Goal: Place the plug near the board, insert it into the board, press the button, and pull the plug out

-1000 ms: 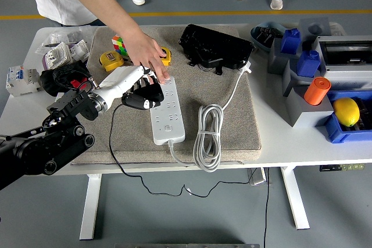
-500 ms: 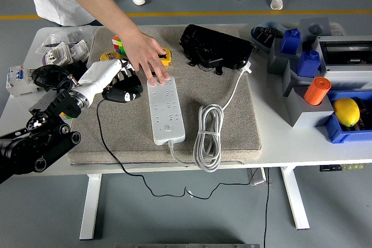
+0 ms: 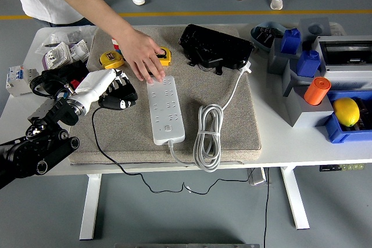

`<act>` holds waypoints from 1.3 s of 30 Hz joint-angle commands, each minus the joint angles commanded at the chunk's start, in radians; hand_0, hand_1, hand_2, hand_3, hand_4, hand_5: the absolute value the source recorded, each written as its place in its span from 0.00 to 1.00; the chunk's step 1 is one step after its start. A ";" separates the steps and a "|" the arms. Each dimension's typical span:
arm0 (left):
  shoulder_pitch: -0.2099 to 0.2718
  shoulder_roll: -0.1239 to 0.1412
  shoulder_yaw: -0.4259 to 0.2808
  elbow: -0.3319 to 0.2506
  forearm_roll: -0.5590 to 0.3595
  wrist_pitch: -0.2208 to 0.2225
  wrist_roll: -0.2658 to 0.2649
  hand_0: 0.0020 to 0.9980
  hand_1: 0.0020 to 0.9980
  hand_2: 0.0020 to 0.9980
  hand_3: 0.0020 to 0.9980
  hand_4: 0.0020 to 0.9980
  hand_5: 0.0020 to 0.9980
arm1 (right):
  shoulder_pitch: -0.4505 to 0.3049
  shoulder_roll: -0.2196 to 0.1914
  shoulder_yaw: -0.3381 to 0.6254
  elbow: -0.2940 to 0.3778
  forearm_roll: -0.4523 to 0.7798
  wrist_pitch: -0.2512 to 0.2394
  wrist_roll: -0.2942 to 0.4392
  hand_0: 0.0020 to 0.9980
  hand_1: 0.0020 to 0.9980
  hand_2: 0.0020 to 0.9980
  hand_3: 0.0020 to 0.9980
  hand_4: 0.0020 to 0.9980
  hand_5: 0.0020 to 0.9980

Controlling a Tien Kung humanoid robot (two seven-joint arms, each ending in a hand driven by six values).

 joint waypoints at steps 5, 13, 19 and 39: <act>-0.002 -0.003 0.013 0.018 -0.019 -0.007 0.000 0.42 0.42 0.42 0.55 0.85 0.13 | 0.000 0.000 0.002 0.000 0.000 0.000 0.000 0.71 0.71 0.70 0.59 1.00 0.59; 0.004 -0.004 0.014 0.030 -0.035 -0.020 0.003 0.52 0.53 0.53 0.57 0.86 0.14 | 0.000 0.003 0.002 0.000 -0.001 0.000 0.000 0.71 0.71 0.70 0.59 1.00 0.59; 0.002 -0.004 0.007 0.032 -0.040 -0.036 0.007 0.55 0.59 0.58 0.59 1.00 0.27 | 0.000 0.005 0.005 0.000 -0.002 0.000 0.000 0.71 0.71 0.70 0.59 1.00 0.59; 0.008 0.002 -0.033 0.023 -0.051 -0.080 0.010 0.74 0.77 0.80 0.81 1.00 0.68 | 0.000 0.007 0.011 0.000 -0.003 0.001 0.000 0.71 0.71 0.70 0.59 1.00 0.59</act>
